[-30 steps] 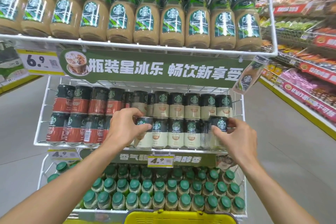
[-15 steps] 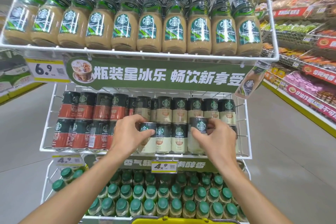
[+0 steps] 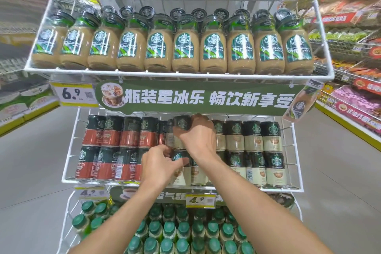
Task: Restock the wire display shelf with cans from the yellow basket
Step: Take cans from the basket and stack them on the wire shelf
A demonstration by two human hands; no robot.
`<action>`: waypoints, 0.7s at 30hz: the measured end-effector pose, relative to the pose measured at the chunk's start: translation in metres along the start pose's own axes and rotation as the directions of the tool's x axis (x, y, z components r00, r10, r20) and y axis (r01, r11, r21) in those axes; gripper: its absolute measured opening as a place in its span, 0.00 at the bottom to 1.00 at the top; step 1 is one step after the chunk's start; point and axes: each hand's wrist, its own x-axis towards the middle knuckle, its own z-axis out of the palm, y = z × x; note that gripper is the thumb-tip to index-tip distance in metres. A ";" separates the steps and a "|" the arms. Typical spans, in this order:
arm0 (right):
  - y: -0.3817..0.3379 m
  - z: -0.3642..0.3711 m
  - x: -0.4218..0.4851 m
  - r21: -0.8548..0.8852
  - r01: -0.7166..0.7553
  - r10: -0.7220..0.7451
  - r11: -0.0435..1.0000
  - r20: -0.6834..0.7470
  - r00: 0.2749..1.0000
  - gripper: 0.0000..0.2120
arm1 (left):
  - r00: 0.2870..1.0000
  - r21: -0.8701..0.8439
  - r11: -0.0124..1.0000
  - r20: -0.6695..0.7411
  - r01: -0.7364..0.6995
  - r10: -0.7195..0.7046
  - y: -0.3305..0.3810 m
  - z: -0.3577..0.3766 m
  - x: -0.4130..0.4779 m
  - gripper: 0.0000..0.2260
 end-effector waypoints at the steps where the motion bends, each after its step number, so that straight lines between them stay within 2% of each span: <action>1: 0.001 0.002 -0.002 -0.035 0.028 -0.029 0.999 -0.041 0.999 0.21 | 1.000 0.001 1.000 -0.007 -0.004 0.004 -0.001 0.000 0.000 0.15; 5: -0.003 0.008 -0.001 -0.195 0.054 -0.066 0.979 -0.056 0.996 0.25 | 1.000 -0.019 1.000 -0.005 0.005 -0.005 -0.002 0.001 0.002 0.17; 8: -0.005 0.006 -0.001 -0.239 0.068 -0.082 0.969 -0.050 0.995 0.28 | 1.000 -0.033 0.999 0.002 0.019 -0.019 -0.001 0.002 0.002 0.16; 21: -0.003 0.000 -0.003 -0.222 0.047 -0.055 0.974 -0.029 0.998 0.31 | 0.998 -0.051 0.997 -0.007 0.056 -0.056 0.008 -0.002 -0.006 0.19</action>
